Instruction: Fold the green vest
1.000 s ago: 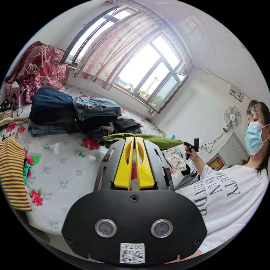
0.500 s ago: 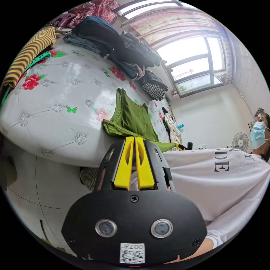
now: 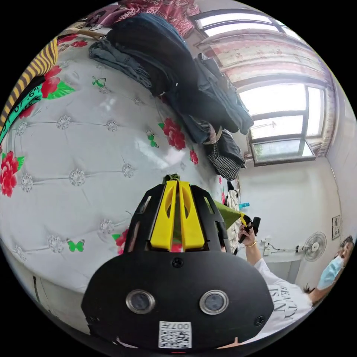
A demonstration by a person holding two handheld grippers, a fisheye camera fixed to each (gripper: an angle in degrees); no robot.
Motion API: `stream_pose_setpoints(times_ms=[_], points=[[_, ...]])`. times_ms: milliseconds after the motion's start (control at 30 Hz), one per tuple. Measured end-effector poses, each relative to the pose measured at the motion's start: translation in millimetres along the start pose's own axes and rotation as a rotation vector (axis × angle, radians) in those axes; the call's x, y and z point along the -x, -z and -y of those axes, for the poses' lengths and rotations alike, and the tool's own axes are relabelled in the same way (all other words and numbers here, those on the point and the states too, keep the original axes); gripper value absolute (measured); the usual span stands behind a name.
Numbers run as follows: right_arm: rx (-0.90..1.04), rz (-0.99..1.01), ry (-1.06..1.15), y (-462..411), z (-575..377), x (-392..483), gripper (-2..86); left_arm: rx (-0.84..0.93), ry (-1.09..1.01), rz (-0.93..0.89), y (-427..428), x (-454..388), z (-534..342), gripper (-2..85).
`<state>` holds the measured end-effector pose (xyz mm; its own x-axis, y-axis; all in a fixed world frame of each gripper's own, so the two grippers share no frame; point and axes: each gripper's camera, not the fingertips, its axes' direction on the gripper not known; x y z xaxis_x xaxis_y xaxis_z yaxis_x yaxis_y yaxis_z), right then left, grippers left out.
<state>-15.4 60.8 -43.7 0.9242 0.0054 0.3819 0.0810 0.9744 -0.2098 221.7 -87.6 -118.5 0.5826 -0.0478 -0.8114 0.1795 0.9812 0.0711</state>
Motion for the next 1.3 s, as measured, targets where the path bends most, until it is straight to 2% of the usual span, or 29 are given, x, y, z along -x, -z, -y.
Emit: stream_pose_setpoints(times_ms=[167, 267, 367, 567, 667, 800, 900, 1033, 1167, 1300], points=[[-0.027, -0.267, -0.117, -57.6, 41.1, -20.0, 1.5, 0.002, 0.05, 0.099, -60.5, 13.3, 46.4, 9.2], [-0.045, -0.312, -0.048, -67.1, 26.0, -13.3, 2.1, 0.024, 0.003, 0.124, -68.6, 18.7, 42.5, 10.5], [0.002, -0.335, 0.015, -75.6, -0.9, -3.1, 2.6, 0.025, -0.07, 0.176, -63.1, 14.8, 5.5, 10.8], [0.115, -0.374, -0.003, -96.6, -63.2, 2.8, 3.0, 0.11, -0.134, 0.289, -81.8, -1.1, -94.7, 11.2], [0.214, -0.375, -0.016, -121.1, -73.3, -3.4, 2.0, 0.184, -0.194, 0.377, -112.6, -11.3, -121.4, 10.4], [0.219, -0.481, 0.027, -120.2, -67.5, 4.5, 0.6, 0.217, -0.25, 0.521, -149.3, -19.0, -122.1, 0.5], [0.189, -0.542, 0.046, -104.4, -67.0, 4.5, 0.4, 0.262, -0.282, 0.51, -158.0, -17.4, -117.8, -0.6], [0.205, -0.499, -0.035, -101.4, -76.7, -13.4, 1.1, 0.259, -0.28, 0.509, -152.6, -11.0, -127.3, -0.7], [0.061, -0.486, 0.002, -88.3, -72.1, 1.0, 2.3, 0.194, -0.242, 0.466, -133.9, -10.5, -131.7, 0.3], [0.023, -0.492, 0.07, -89.9, -39.7, 8.8, 3.1, 0.128, -0.307, 0.447, -129.4, -24.7, -106.0, 6.6]])
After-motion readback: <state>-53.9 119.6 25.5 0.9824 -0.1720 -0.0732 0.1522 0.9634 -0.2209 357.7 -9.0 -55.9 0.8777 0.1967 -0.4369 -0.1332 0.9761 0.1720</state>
